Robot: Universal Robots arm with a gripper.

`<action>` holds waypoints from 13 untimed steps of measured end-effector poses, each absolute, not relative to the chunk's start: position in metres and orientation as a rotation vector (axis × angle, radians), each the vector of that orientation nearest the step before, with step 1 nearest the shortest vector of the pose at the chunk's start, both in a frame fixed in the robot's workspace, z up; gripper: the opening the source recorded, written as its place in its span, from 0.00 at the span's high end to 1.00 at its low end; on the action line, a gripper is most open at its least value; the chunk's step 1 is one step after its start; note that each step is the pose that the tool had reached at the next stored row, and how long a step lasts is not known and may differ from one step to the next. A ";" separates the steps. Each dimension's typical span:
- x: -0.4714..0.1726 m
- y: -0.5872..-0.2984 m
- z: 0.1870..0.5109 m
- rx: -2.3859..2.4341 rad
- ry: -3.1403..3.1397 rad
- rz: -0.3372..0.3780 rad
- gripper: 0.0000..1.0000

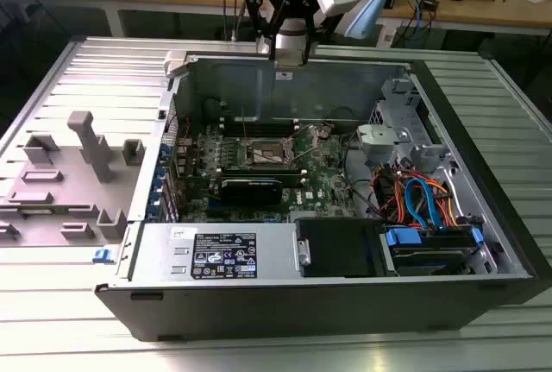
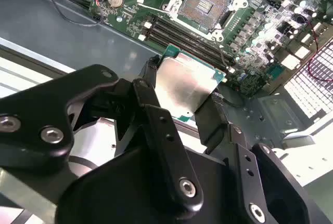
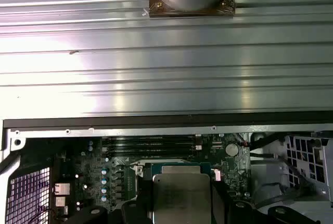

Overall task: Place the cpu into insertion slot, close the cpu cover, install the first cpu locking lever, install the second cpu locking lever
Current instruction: 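Place the cpu into insertion slot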

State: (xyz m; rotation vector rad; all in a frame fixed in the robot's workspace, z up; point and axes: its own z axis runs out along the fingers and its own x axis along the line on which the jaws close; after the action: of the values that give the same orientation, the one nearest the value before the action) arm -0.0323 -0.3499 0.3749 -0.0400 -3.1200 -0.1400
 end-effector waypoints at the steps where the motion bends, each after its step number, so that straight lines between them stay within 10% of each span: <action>1: -0.032 -0.350 0.375 -0.040 -3.120 -0.140 0.46; 13: -0.032 -0.356 0.375 -0.040 -3.120 -0.140 0.46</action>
State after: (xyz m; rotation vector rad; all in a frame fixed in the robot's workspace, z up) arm -0.0323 -0.3555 0.3748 -0.0400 -3.1200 -0.1401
